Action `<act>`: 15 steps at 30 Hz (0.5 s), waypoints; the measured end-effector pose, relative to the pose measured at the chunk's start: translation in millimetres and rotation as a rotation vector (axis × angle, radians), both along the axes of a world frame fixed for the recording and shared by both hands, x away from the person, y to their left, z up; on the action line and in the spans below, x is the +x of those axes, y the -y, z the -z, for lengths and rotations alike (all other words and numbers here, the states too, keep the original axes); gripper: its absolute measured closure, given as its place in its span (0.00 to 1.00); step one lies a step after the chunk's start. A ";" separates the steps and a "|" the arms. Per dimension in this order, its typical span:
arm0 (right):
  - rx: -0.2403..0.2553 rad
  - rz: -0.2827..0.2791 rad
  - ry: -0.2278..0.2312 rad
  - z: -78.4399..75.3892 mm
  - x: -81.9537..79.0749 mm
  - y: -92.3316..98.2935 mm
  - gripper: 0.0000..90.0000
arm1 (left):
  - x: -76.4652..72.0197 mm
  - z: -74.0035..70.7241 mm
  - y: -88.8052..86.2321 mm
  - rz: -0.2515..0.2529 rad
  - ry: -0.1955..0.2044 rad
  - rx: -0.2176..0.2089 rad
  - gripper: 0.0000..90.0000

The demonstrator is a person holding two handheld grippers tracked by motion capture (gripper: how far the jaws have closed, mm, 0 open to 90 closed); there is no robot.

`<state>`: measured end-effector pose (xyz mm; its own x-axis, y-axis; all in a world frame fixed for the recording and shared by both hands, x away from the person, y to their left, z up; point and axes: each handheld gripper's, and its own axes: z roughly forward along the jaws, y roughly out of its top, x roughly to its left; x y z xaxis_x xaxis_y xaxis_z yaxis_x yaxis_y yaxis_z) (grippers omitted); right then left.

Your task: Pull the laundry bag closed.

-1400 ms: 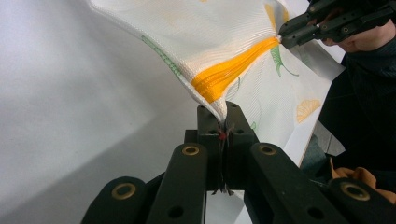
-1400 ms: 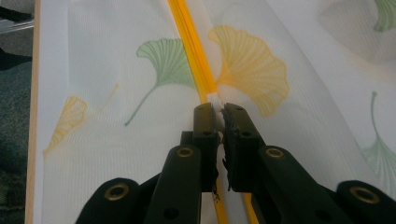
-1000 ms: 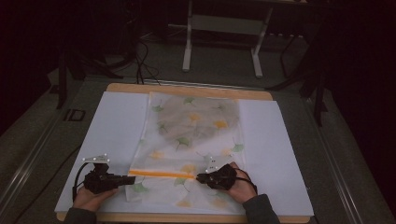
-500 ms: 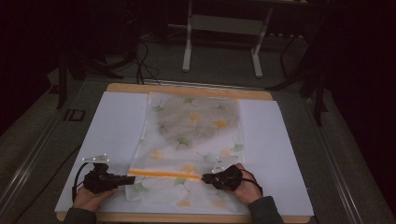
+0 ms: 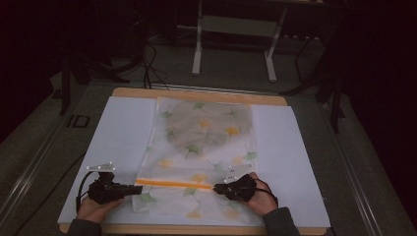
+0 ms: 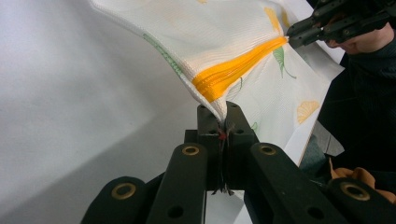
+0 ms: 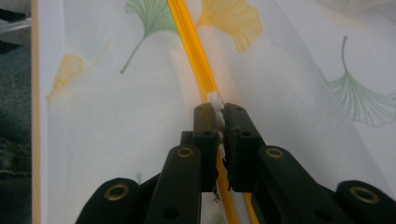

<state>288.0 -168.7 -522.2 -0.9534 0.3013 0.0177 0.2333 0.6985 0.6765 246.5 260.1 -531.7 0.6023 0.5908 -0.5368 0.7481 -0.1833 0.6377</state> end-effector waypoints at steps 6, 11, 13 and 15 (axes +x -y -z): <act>0.000 0.008 0.000 -0.9 -1.2 5.4 0.94 | 0.2 -0.2 -1.0 -0.001 -0.001 -0.002 0.98; 0.003 0.021 -0.004 -1.3 -0.4 11.3 0.94 | 0.1 -0.3 -1.7 -0.007 0.000 -0.005 0.98; 0.005 0.026 -0.005 -1.9 -0.5 13.1 0.94 | 0.1 -0.3 -1.9 -0.008 -0.001 -0.004 0.98; 0.006 0.030 -0.005 -2.3 -0.7 15.7 0.94 | 0.0 -0.5 -2.1 -0.007 -0.001 -0.005 0.98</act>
